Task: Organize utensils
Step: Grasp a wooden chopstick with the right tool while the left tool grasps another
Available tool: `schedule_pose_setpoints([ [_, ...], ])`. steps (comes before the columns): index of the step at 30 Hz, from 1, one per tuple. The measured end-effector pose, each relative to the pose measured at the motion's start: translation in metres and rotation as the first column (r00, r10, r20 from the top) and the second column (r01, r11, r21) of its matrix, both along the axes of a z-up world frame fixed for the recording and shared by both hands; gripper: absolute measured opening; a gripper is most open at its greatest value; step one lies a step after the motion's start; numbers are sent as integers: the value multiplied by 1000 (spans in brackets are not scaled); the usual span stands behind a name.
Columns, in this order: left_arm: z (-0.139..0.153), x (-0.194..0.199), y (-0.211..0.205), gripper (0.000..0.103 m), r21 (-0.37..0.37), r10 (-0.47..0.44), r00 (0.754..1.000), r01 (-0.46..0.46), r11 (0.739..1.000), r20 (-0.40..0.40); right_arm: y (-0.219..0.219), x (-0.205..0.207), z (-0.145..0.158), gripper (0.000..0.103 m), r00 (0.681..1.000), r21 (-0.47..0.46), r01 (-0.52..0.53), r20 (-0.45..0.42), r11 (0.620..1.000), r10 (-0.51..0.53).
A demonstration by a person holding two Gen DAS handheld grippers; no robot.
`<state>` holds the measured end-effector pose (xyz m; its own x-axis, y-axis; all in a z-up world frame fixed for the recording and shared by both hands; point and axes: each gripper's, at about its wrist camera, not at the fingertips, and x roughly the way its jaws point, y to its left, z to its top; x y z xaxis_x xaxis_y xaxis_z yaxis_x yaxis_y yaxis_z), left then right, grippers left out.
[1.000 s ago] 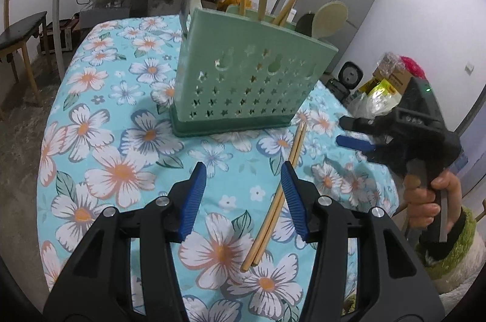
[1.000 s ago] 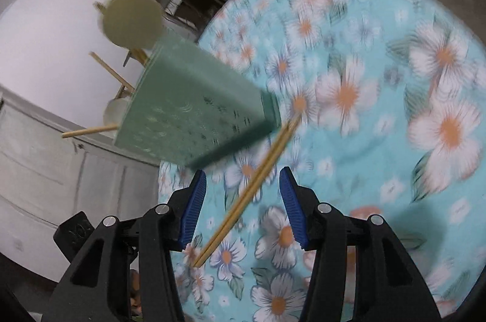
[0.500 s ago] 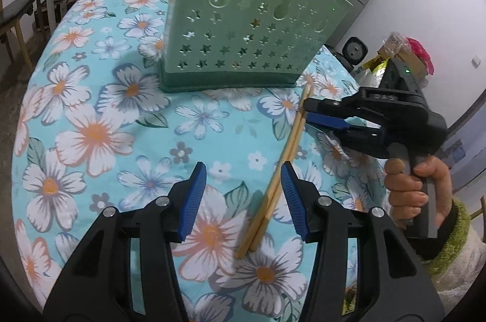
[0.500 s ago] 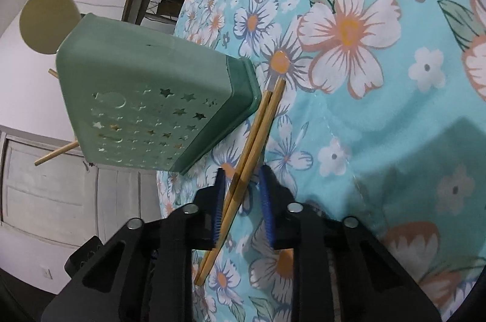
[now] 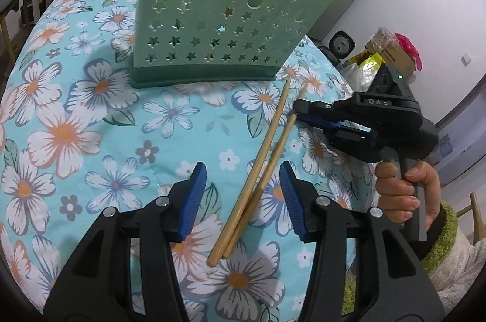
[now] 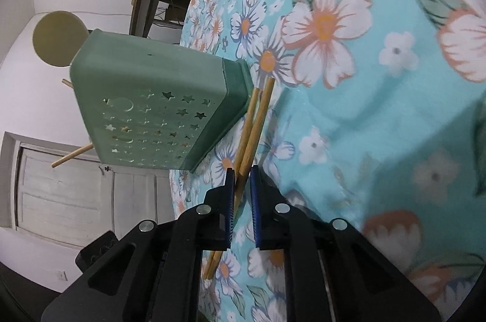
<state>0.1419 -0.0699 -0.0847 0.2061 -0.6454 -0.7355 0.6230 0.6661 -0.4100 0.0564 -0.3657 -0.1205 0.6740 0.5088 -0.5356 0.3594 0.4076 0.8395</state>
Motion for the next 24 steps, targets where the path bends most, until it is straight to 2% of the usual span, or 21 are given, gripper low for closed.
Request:
schedule_pose_setpoints([
  [9,-7,-2,-29,44,81,-66,997,63,995,37,-13,-33,5,10,1000,-1,17,-10,1000,-17],
  [14,-13,-1,-49,40,152,-101,993,91,984,65,-15,-46,5,11,999,-3,34,-9,999,-34],
  [16,-15,-3,-56,34,184,-114,990,97,978,87,-16,-51,4,11,999,-3,40,-7,999,-40],
  [18,-17,-6,-63,24,217,-131,984,104,971,118,-15,-52,3,11,999,-1,42,-3,999,-42],
  [19,-17,-8,-65,15,227,-136,982,104,968,129,-15,-53,3,11,999,-3,42,-2,999,-42],
  [20,-17,-11,-66,11,230,-140,981,106,967,135,-14,-58,3,11,999,-5,41,0,999,-41],
  [24,-15,-19,-65,8,231,-139,980,103,968,144,-13,-61,4,11,1000,-10,30,5,1000,-30],
])
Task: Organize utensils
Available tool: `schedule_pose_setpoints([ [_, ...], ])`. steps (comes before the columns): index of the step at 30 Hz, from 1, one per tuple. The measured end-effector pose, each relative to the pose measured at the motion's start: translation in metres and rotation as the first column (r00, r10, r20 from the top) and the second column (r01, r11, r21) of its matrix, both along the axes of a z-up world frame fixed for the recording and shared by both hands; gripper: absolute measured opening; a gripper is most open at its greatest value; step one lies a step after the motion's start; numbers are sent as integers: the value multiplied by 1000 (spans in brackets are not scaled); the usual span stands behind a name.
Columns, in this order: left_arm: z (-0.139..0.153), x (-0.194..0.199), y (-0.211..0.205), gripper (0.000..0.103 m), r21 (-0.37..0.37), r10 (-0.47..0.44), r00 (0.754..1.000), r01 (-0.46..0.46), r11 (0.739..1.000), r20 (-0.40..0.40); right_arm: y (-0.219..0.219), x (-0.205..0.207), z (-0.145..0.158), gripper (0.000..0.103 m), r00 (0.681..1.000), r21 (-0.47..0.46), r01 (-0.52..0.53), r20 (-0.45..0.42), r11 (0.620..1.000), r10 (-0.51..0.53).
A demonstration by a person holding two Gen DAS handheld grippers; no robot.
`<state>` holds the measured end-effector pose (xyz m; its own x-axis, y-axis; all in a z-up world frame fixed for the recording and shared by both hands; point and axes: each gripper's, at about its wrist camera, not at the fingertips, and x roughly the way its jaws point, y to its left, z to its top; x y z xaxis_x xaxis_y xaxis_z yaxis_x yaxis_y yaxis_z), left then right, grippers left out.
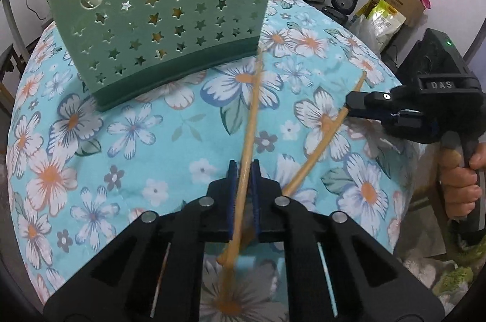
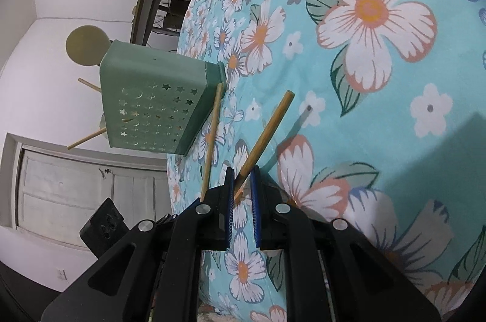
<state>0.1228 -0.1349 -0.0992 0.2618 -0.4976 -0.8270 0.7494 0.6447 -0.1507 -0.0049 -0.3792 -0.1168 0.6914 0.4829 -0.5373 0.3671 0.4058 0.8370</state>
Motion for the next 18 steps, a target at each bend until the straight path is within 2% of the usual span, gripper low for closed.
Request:
schedule_pose_setpoints([
  [6,6,-16,28,6,31,37,999,-36,999,-2,2,-8,2,11,1000,-2,-22,1,1000,22],
  [13,4,-21,83,6,89,168,984,-162,983,-55,-2,-14,14,11,999,-53,-44,-4,998,44],
  [17,9,-16,97,7,44,193,978,-190,981,-76,-6,-12,15,12,999,-65,-34,-12,997,34],
  [18,12,-13,98,11,24,195,978,-194,981,-76,-7,-11,14,12,999,-64,-33,-16,997,32],
])
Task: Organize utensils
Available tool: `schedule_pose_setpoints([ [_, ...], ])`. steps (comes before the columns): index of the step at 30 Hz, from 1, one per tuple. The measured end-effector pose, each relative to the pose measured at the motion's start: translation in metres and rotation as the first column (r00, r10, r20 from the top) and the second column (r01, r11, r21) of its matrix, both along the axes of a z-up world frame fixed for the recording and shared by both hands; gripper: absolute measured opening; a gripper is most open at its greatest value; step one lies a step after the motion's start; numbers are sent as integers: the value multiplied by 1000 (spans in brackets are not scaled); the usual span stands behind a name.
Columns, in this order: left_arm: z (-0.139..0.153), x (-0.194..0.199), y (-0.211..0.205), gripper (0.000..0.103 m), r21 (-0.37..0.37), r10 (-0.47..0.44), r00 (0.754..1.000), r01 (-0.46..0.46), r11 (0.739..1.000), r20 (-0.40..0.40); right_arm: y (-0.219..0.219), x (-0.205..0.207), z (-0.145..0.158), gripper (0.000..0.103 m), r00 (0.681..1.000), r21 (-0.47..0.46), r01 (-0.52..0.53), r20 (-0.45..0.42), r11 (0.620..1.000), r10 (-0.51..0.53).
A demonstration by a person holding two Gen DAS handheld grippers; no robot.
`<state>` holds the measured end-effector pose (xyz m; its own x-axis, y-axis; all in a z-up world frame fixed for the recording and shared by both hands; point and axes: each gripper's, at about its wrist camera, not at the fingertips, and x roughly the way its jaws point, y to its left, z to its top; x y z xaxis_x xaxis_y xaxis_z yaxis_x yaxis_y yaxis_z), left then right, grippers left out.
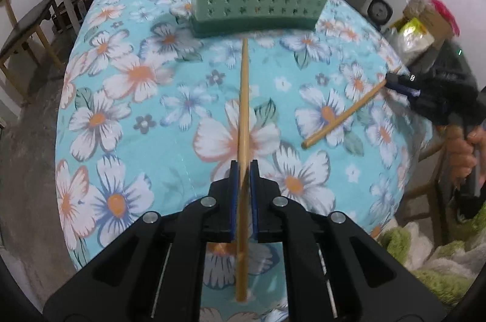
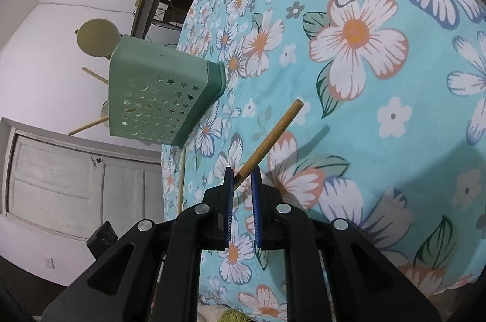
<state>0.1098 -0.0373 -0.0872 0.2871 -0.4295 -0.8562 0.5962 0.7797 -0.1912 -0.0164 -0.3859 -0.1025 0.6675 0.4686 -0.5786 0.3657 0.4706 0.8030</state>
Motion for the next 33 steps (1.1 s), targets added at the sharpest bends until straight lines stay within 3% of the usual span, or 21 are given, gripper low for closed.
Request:
schedule_pose_setpoints([
  [2,5,4,-4,19,-23,-1,1000,1,1000,15,0,2,-1,12,1000,0,3,-6,1000,-3],
  [6,9,17,-20,20,-35,-7,999,8,999,49,0,4,-4,13,1000,-3,11,-24,1000,-12],
  [17,-7,62,-83,20,71,-10,994,2,997,112,-5,5,-5,15,997,-15,34,-64,999,-35],
  [22,-12,67,-93,19,87,3,991,-15,996,132,-15,3,-5,22,994,-16,83,-74,996,-84],
  [33,-13,71,-98,19,81,22,991,-33,996,129,-27,13,-6,25,980,-36,174,-87,984,-177],
])
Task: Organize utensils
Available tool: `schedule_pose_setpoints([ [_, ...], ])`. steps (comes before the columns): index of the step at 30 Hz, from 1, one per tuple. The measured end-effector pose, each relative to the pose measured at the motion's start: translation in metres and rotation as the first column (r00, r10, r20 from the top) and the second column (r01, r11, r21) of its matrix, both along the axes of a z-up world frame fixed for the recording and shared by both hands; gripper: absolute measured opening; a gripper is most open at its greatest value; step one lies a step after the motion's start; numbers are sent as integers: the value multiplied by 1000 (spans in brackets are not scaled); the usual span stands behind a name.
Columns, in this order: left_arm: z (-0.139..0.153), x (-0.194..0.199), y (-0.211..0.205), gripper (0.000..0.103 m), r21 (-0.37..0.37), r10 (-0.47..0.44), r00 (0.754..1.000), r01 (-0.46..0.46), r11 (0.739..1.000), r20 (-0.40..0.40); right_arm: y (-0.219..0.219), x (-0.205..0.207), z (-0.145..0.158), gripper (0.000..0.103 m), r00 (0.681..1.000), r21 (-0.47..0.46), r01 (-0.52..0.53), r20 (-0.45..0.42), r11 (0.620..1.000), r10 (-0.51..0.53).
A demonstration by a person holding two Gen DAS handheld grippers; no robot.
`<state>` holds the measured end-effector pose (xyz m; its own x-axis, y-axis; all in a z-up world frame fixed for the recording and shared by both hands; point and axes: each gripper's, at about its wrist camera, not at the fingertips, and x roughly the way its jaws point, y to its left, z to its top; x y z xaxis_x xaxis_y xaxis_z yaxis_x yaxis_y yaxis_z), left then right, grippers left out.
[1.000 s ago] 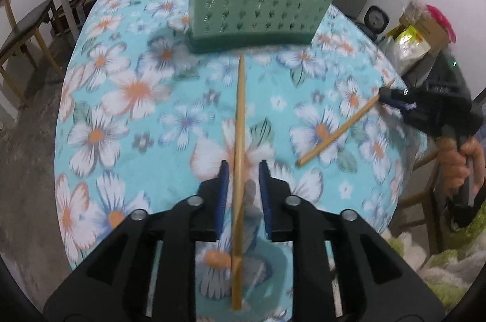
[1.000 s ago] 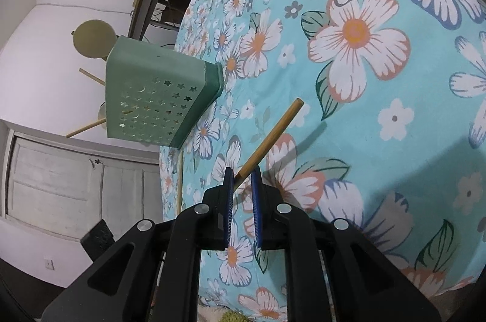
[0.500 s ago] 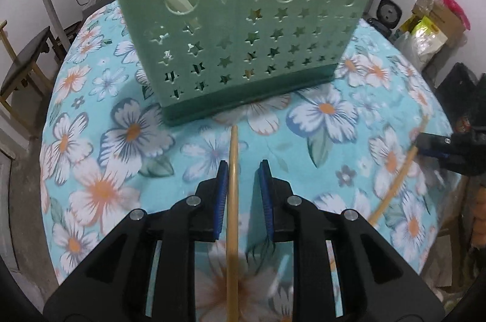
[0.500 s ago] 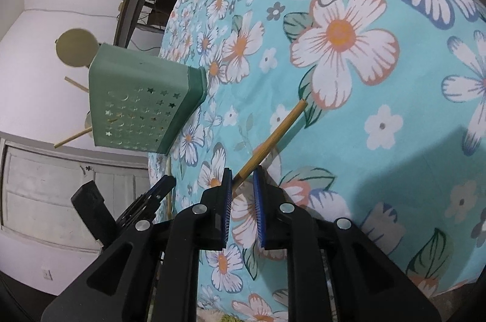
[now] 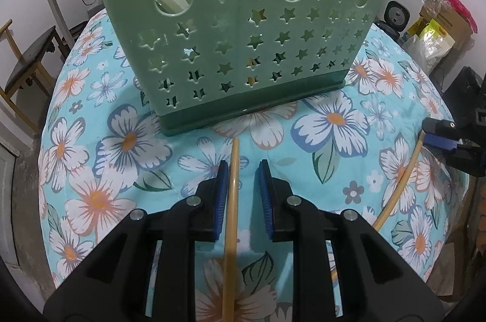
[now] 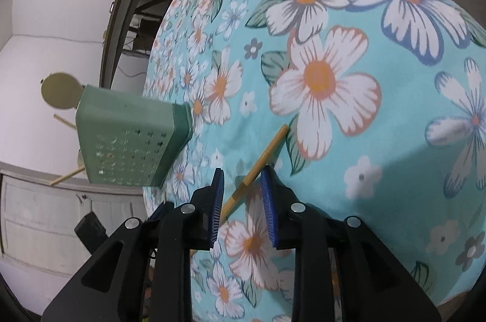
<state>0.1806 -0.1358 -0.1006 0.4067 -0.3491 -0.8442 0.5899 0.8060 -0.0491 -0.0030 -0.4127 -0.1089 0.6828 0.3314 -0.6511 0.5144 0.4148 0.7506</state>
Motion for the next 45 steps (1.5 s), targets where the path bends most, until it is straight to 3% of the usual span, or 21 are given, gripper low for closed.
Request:
schedule_pose_setpoints([
  [5,0,0,-3,19,-3,1,1000,-1,1000,-5,-1,14,4,17,1000,-75,-11,-18,997,9],
  [16,1,1,1,19,-8,1,1000,-1,1000,-8,11,52,17,17,983,-235,-181,-63,955,171],
  [23,1,1,1,19,-7,0,1000,0,1000,-7,35,67,18,17,954,-251,-301,-73,920,291],
  [27,1,2,1,19,-6,1,1000,-1,1000,-5,42,69,19,17,950,-251,-314,-72,916,305],
  [30,2,0,2,7,-4,-3,1000,3,1000,7,44,66,19,17,950,-248,-311,-67,918,304],
  [34,5,-5,8,5,-19,-5,1000,5,1000,5,48,63,19,17,949,-245,-316,-61,917,310],
  [45,3,-22,36,5,-106,-2,997,-7,994,-83,58,57,21,17,934,-233,-355,-50,905,353],
])
